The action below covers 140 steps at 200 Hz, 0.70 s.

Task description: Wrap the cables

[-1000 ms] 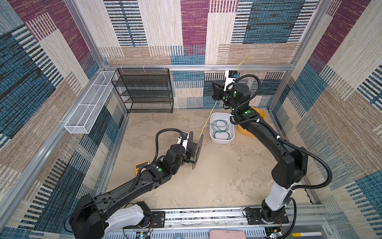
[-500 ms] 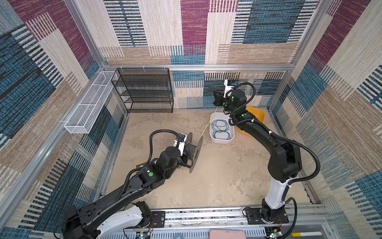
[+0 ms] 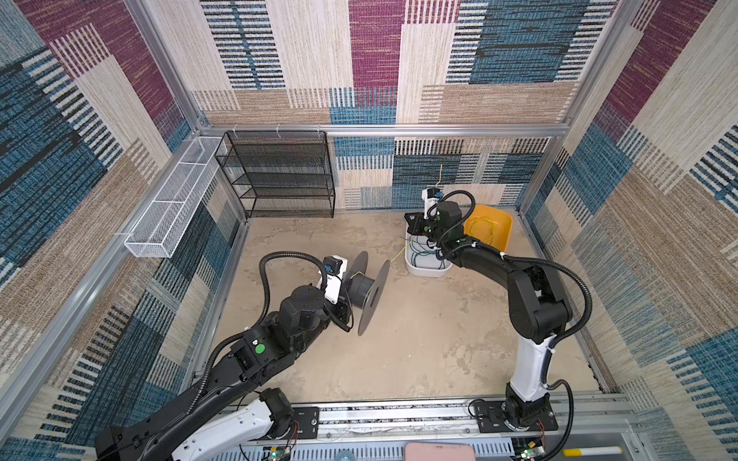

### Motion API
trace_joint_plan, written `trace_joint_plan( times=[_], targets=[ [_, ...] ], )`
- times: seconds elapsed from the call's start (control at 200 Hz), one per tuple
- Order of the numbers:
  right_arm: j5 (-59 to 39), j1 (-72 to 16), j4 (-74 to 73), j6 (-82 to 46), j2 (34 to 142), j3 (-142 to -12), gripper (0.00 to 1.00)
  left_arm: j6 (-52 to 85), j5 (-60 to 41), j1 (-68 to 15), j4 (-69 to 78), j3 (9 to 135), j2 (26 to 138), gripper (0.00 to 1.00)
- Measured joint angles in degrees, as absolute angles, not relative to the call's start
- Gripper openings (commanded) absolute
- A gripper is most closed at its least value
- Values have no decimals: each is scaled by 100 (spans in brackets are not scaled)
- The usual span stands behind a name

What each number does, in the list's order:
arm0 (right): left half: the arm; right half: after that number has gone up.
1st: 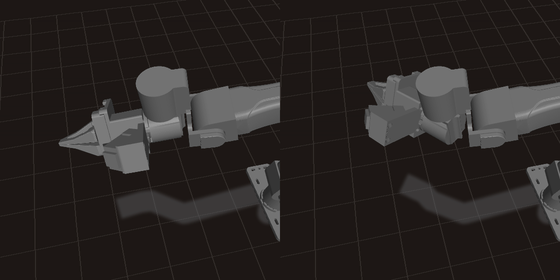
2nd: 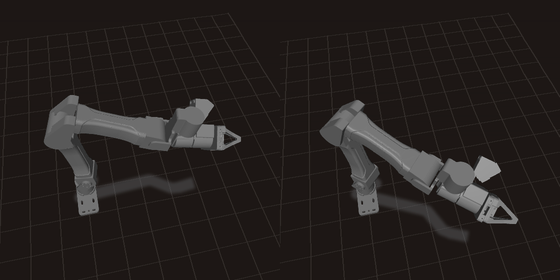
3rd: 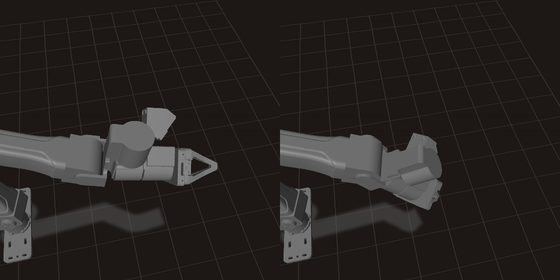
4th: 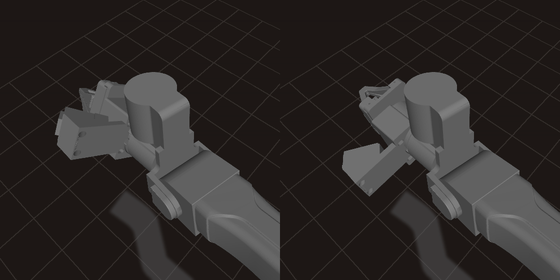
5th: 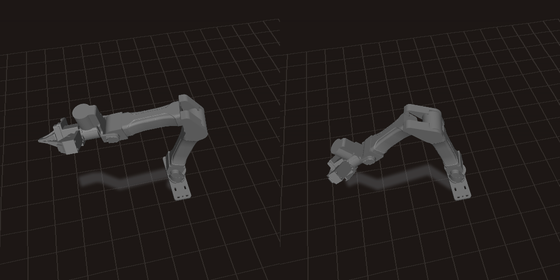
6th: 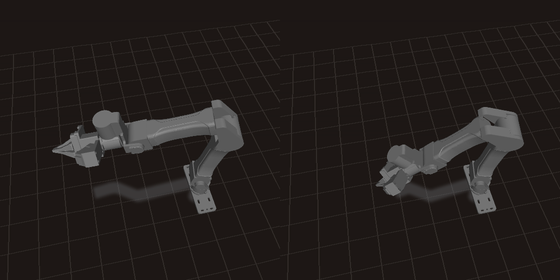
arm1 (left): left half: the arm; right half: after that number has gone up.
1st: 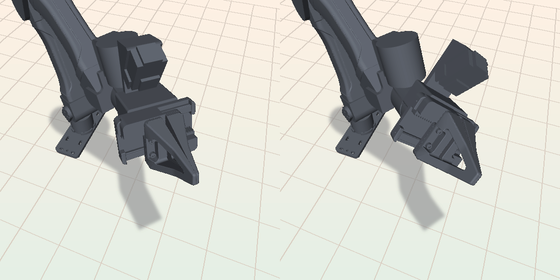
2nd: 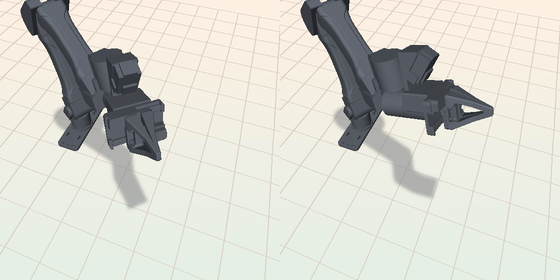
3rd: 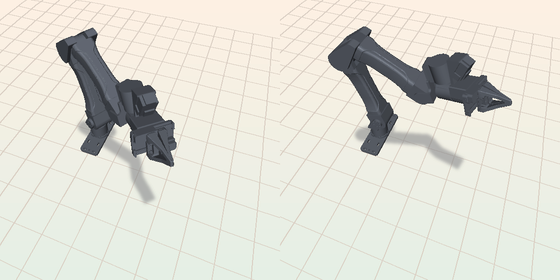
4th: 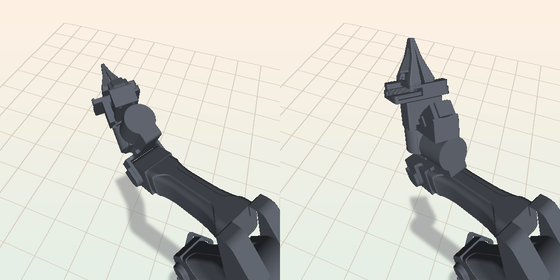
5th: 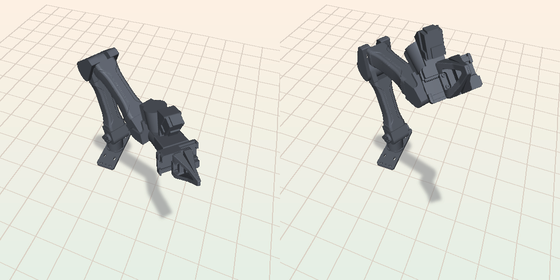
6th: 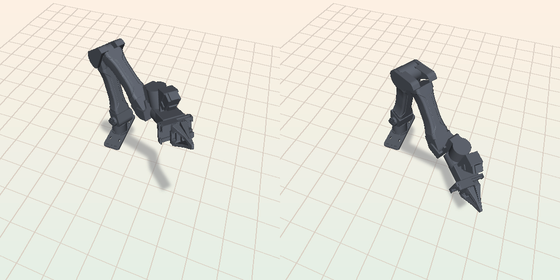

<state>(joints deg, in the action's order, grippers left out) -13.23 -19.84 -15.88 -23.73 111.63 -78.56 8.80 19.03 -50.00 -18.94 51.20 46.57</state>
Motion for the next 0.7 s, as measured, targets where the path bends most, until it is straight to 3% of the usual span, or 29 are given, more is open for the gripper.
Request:
trace_joint_plan(
  times=[0.155, 0.391, 0.531, 0.596, 0.701],
  targets=[
    [-1299, -1940, -1780, -2392, 10995, -7524, 0, 639, 1715, -4993, -2130, 5610, 5245, 0],
    [-1531, -1905, -1844, -2582, 10781, -7452, 9, 296, 1487, -4993, -2126, 5843, 5894, 0],
    [-1774, -1833, -1638, -2630, 10711, -7765, 23, 163, 1522, -4982, -2176, 6241, 6329, 0],
    [-1868, -1798, -1555, -2661, 10696, -7922, 37, 145, 1581, -4963, -2213, 6399, 6512, 0],
    [-2018, -1789, -1435, -2714, 10696, -8095, 43, 134, 1616, -4910, -2401, 6663, 6810, 0]
  ],
)
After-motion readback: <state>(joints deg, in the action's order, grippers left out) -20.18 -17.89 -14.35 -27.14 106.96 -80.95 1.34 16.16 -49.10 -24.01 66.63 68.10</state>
